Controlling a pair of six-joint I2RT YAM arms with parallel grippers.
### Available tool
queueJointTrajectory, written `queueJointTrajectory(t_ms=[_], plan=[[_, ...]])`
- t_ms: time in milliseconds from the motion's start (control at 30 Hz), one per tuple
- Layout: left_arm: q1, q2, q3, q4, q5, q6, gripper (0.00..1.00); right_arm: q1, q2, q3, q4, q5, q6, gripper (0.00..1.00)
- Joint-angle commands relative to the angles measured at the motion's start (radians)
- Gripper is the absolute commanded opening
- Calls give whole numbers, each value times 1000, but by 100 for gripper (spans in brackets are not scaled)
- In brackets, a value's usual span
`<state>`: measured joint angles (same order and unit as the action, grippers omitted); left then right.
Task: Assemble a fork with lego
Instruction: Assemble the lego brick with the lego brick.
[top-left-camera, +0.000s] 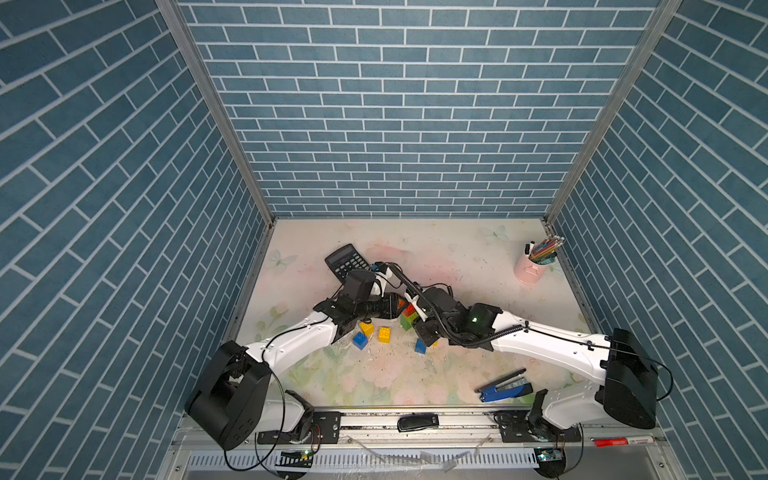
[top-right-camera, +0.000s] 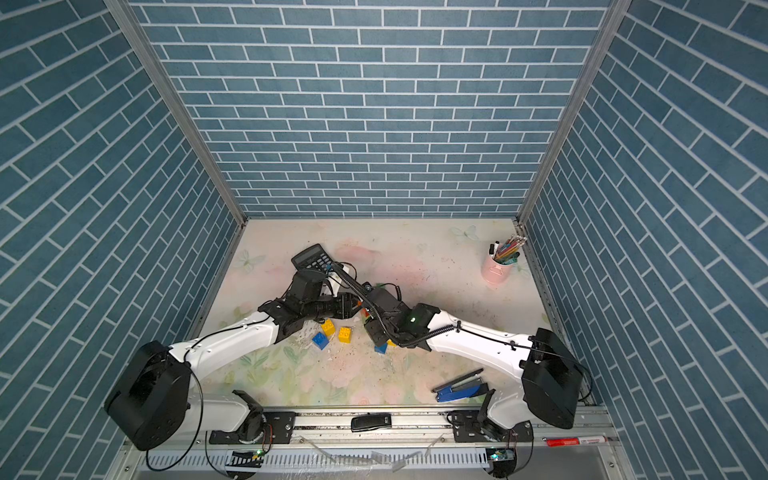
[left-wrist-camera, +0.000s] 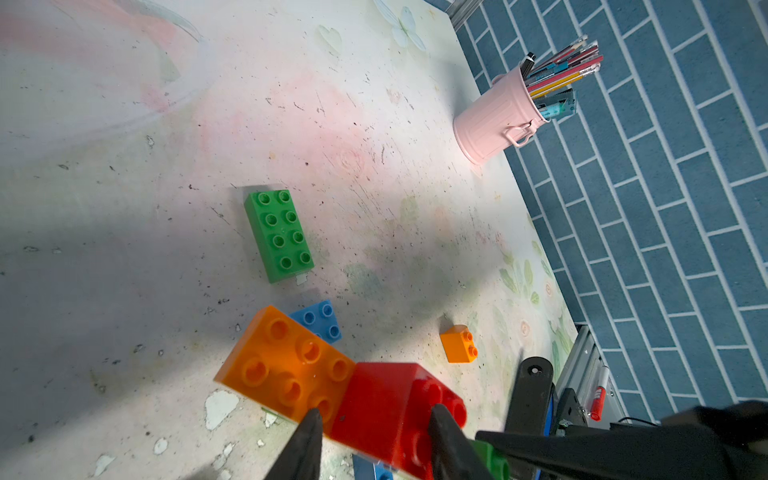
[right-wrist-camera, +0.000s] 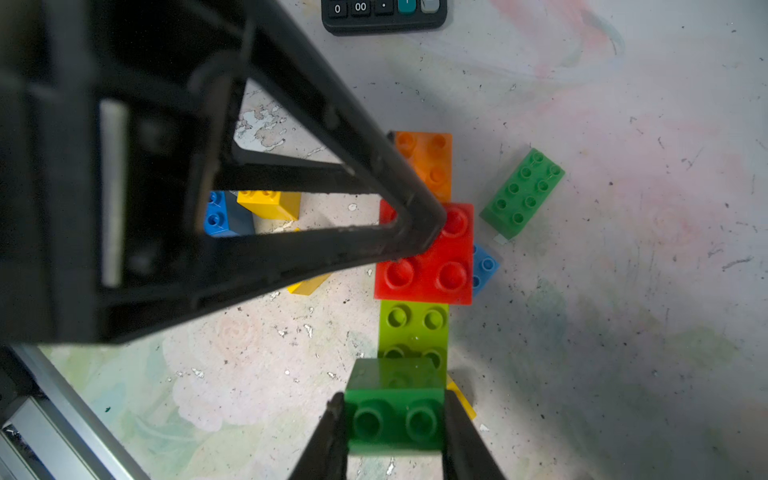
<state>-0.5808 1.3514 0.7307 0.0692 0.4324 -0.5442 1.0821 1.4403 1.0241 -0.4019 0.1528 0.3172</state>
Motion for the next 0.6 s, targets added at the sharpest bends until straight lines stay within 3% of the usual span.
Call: queueJointTrajectory(t_ms=[0,567], plan=[[10,27,-28,-108,-39,10,43,4,22,12,-14,14,20,0],[11,23,-19,-116,-38,13,43,-15,34,27,-39,33,40,0]])
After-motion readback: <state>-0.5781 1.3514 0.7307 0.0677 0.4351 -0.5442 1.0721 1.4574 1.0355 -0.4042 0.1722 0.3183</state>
